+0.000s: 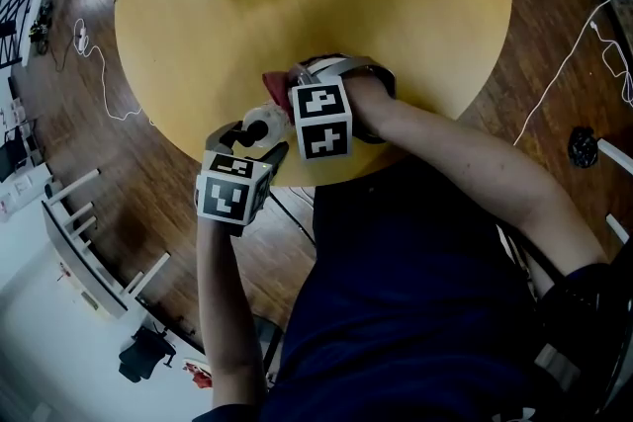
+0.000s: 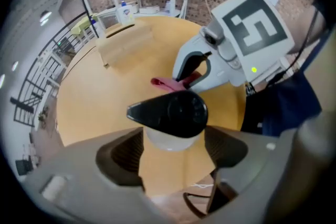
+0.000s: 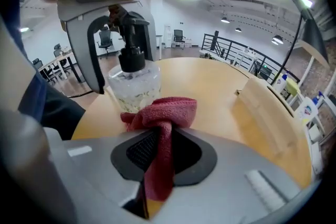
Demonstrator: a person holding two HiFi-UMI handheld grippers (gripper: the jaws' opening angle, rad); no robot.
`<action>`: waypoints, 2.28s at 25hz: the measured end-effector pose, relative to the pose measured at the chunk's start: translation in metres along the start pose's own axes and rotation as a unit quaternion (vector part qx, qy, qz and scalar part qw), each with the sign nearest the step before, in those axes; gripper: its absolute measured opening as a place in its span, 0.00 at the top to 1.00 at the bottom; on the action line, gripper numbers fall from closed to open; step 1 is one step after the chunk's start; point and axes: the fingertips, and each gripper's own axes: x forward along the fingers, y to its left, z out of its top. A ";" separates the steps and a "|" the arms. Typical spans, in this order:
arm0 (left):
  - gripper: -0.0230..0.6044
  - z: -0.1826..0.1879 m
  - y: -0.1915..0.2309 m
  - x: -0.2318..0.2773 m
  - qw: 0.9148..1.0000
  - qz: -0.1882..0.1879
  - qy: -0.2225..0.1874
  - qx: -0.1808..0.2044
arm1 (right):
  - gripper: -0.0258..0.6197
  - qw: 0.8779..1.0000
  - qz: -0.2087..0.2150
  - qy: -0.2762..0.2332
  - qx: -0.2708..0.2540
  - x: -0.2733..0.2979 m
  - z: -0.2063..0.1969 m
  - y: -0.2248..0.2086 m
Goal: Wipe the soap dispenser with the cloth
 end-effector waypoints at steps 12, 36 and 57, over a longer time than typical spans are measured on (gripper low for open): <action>0.42 -0.010 0.008 0.011 0.961 0.012 0.064 0.270 | 0.86 0.996 0.079 -0.027 0.027 0.006 0.003 0.061; 0.39 0.030 0.008 0.019 0.987 0.043 -0.158 0.004 | 0.86 0.983 0.028 -0.024 0.181 0.002 -0.040 0.036; 0.39 0.116 0.000 -0.158 0.870 -0.192 -0.397 -0.219 | 0.86 0.919 0.023 -0.304 0.251 -0.072 0.046 0.004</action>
